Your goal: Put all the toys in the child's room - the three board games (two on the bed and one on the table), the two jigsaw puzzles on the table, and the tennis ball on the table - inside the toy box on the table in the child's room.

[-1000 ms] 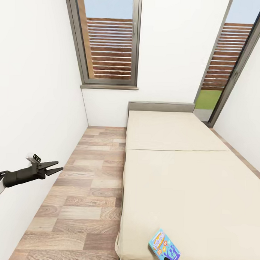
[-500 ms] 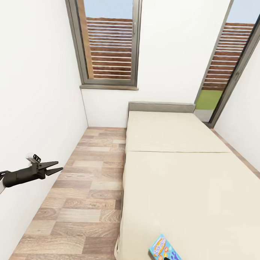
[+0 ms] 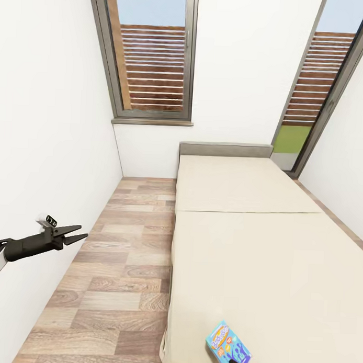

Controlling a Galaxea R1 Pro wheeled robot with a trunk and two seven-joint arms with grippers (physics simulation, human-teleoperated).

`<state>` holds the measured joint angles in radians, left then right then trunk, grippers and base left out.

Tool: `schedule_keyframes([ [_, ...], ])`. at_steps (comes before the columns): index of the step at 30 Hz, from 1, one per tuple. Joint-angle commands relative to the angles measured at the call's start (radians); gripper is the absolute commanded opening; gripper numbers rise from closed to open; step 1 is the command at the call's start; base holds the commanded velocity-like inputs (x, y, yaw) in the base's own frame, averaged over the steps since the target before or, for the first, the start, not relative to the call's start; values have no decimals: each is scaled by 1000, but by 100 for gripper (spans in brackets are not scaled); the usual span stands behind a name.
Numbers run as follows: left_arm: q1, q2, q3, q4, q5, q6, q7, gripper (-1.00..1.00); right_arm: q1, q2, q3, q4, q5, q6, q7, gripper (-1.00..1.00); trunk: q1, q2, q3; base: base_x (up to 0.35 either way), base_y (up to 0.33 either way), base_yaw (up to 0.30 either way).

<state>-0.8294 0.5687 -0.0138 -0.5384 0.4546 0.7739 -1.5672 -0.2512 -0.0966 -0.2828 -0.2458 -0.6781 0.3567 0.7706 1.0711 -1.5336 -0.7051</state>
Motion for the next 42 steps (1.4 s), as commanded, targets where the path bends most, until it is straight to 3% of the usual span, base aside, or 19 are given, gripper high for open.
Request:
schedule_keyframes([
  [1,-1,0,-2,0,1,10,-4,100,0,0,-1,0,-6,8,1,-100,0,0,-1,0,0,0],
  [7,-1,1,-2,0,1,11,-4,100,0,0,-1,0,-6,8,1,-100,0,0,-1,0,0,0],
  [37,-1,-1,-3,0,1,11,-4,100,0,2,-2,-6,-6,8,1,-100,-115,210,93,0,0,0],
  [40,-1,-1,-3,0,1,11,-4,100,0,8,-2,-86,-7,10,-6,-100,-127,231,103,0,0,0],
  [42,-1,-1,-2,0,1,11,-4,100,0,35,-1,-185,-6,15,-17,-100,-134,245,109,0,0,0],
])
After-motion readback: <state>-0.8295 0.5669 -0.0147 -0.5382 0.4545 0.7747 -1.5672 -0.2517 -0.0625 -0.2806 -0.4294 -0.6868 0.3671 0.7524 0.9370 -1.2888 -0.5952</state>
